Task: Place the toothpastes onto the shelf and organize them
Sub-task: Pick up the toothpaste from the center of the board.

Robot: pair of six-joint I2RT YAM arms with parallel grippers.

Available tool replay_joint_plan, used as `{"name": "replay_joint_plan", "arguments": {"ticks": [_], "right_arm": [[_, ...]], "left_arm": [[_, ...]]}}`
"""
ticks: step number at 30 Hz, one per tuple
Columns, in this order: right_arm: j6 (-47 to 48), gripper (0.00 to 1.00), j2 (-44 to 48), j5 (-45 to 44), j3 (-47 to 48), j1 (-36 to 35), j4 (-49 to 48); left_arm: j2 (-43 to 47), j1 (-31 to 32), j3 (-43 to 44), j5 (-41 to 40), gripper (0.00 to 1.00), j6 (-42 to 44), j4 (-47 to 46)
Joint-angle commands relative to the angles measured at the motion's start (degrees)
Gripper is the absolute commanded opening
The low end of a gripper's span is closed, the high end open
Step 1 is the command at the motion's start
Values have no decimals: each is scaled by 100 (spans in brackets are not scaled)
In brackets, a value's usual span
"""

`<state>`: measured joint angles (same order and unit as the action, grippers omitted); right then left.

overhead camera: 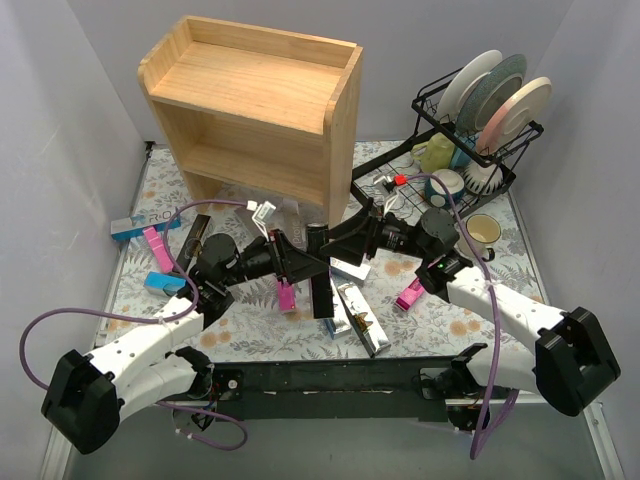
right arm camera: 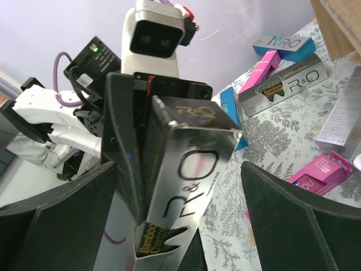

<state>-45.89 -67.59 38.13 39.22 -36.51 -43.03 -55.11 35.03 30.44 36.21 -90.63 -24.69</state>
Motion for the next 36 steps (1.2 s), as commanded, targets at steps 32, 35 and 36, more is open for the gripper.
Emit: {"name": "replay_joint_plan", "arguments": {"ticks": [32, 35, 36], "right_arm": [[-1028, 36, -431, 591, -90, 13, -1535], [-493, 34, -158, 319, -20, 56, -572], [-343, 34, 25, 100, 15, 91, -166]], "left_arm": [[-123, 312, 392, -113, 78, 554, 50], [122, 312, 480, -542, 93, 923, 657], [202, 312, 516, -692, 98, 1029, 980]]}}
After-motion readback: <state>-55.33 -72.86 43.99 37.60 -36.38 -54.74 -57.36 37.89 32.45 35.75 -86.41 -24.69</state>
